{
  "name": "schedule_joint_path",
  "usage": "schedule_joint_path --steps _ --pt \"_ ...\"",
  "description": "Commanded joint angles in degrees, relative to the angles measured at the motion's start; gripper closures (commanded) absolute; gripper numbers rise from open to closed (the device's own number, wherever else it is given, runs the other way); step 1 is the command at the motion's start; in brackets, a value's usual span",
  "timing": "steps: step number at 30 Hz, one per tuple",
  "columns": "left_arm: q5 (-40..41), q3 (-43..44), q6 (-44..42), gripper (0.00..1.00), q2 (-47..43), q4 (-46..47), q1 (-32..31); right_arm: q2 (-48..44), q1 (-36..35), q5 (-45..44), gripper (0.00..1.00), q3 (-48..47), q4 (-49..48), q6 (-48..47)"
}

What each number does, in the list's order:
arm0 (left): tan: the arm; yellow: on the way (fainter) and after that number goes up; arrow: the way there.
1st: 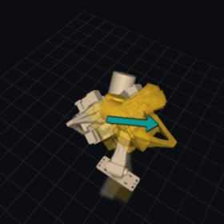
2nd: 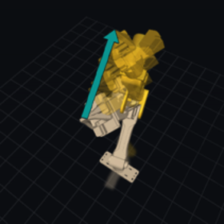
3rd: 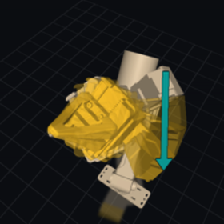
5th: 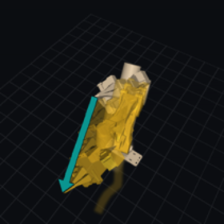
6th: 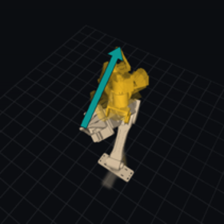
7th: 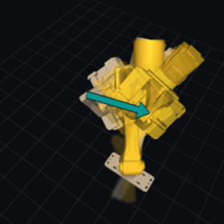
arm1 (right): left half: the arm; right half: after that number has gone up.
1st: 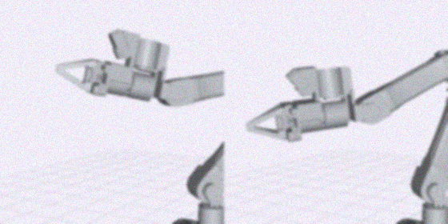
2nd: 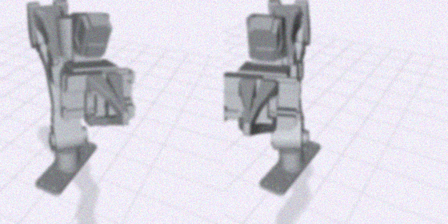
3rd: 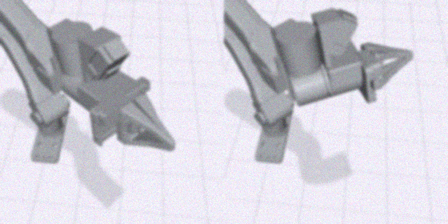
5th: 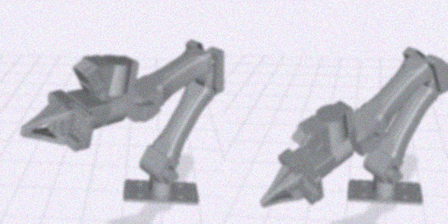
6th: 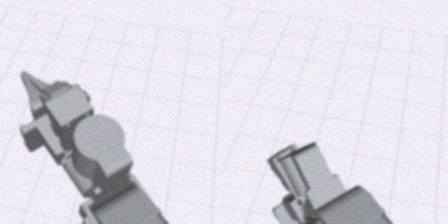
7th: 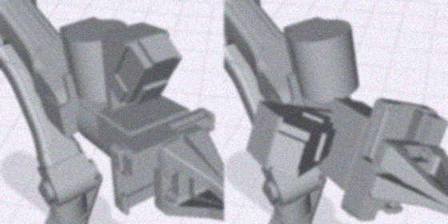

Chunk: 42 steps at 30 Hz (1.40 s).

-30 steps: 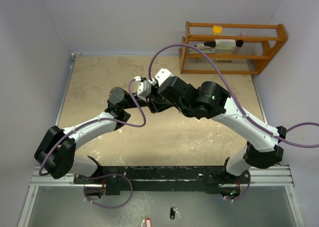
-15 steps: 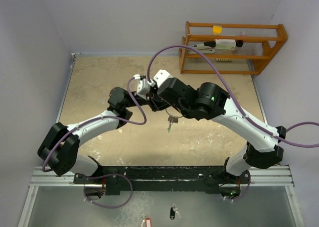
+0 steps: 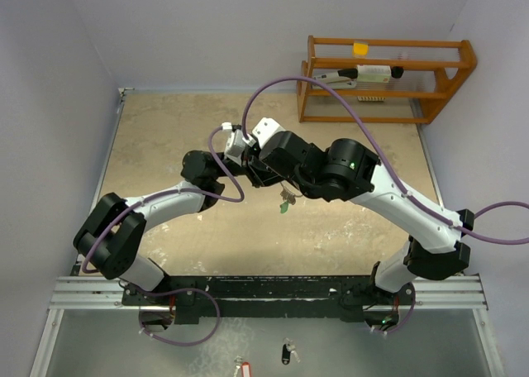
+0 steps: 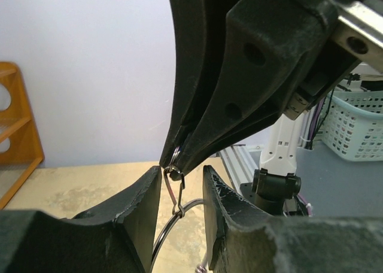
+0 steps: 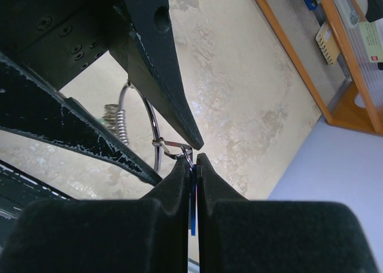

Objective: Remove the keys from the keyring

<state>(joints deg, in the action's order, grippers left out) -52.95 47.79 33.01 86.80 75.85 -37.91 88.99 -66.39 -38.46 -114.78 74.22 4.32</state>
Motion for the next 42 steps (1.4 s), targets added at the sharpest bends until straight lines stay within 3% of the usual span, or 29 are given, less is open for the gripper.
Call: schedule_joint_path --steps 1,7,13,17,23,26,42 --pt "-2.07 1.62 5.30 0.68 0.83 8.11 0.03 -1.00 -0.45 -1.92 1.00 -0.19 -1.74 -0.66" --pt "-3.44 1.16 8.42 0.68 2.11 11.49 0.08 -1.19 -0.48 -2.18 1.00 -0.19 -2.06 -0.80" --pt "-3.98 1.71 8.10 0.68 2.48 9.06 0.03 -1.48 -0.51 -2.89 1.00 -0.53 -2.12 -0.85" --pt "-3.41 2.69 3.13 0.68 1.65 0.36 0.03 -2.09 -0.66 -3.33 1.00 -0.15 -2.61 -0.89" --pt "-1.13 3.61 -10.90 0.68 -2.21 -18.31 0.03 -2.84 -0.68 -3.60 1.00 0.55 -3.21 -0.96" --pt "-0.15 3.62 -13.97 0.69 -3.67 -22.19 0.03 -3.03 -0.71 -3.47 1.00 0.91 -3.61 -1.15" --pt "-0.24 2.55 -6.16 0.64 -4.01 -10.29 -0.04 -4.35 -0.76 -2.79 1.00 2.83 -5.22 -1.35"
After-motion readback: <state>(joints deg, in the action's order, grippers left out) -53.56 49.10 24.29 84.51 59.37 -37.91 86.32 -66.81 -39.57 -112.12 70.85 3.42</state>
